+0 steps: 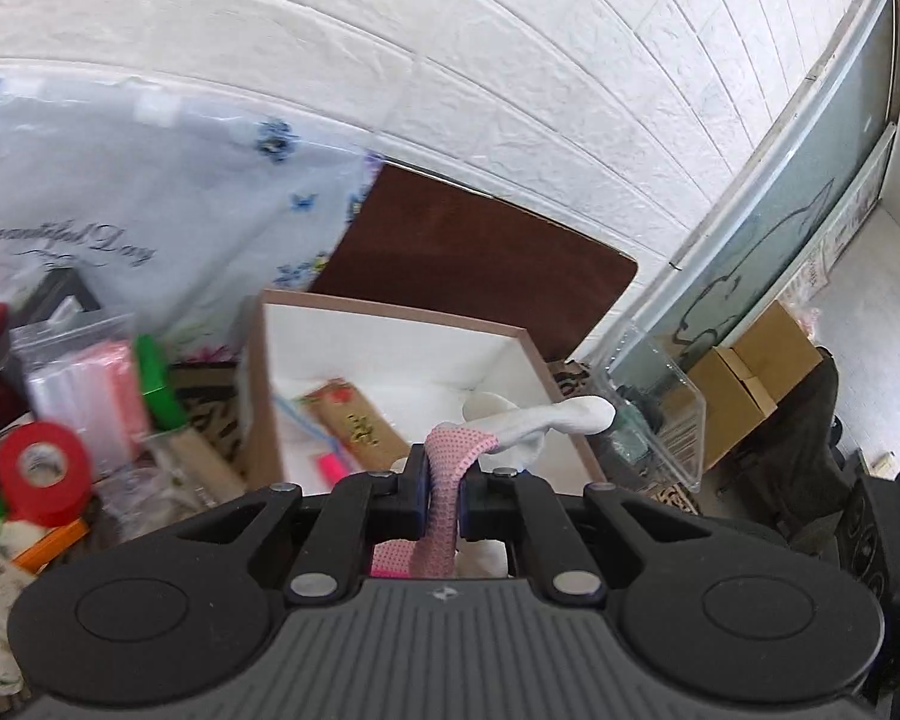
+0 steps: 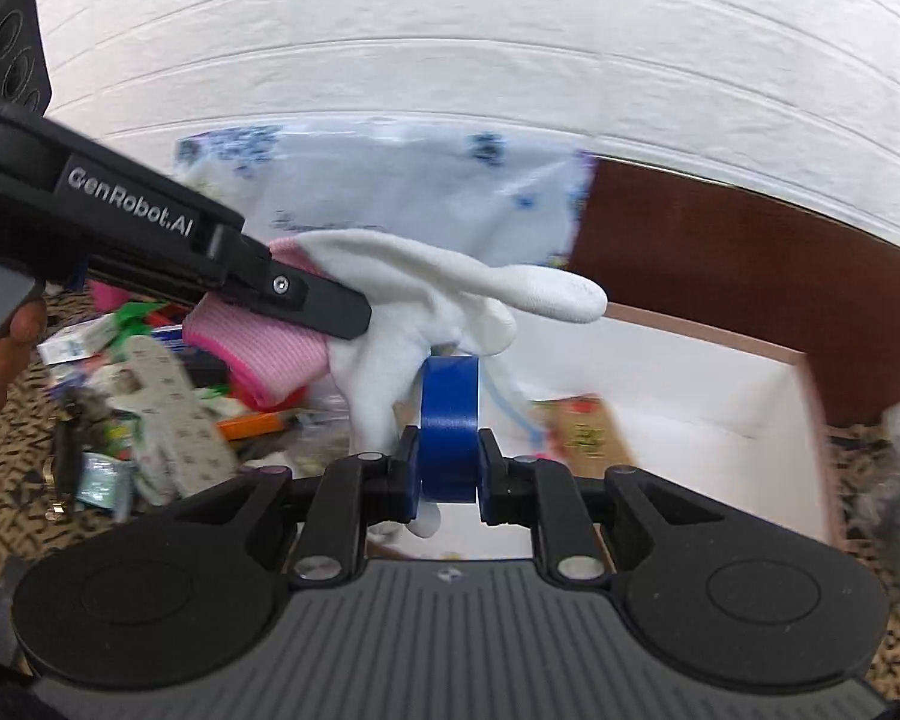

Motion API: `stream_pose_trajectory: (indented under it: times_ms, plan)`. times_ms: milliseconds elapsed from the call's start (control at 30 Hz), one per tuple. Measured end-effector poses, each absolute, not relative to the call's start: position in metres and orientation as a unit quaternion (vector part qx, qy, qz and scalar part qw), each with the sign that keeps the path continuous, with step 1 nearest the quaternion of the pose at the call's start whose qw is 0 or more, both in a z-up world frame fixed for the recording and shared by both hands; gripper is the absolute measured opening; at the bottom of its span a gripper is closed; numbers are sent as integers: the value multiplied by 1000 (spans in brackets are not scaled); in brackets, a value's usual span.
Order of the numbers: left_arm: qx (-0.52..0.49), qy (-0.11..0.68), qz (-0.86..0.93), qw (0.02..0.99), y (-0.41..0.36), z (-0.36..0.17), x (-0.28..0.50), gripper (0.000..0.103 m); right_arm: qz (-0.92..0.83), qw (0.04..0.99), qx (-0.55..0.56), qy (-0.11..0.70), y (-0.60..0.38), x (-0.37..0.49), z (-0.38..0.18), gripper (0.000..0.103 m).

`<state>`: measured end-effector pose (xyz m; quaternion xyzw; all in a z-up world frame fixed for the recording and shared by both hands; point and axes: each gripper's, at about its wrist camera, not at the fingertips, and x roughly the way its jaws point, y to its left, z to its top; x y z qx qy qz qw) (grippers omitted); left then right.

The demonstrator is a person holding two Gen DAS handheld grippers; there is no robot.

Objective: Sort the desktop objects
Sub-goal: 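Carry the glove over the box with the left tool while the right tool grasps blue tape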

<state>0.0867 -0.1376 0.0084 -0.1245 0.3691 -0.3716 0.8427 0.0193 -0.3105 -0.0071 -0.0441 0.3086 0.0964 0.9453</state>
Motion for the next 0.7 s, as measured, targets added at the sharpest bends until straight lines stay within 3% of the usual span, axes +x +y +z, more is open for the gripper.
stream_pose_trajectory:
  times_ms: [300,700]
  plan:
    - [-102,405,-378,826,-194,-24,117,7,63,937,-30,341,-352,43,-35,16]
    - [-64,473,-350,806,-214,-92,154,7,60,903,11,426,-362,81,-100,16]
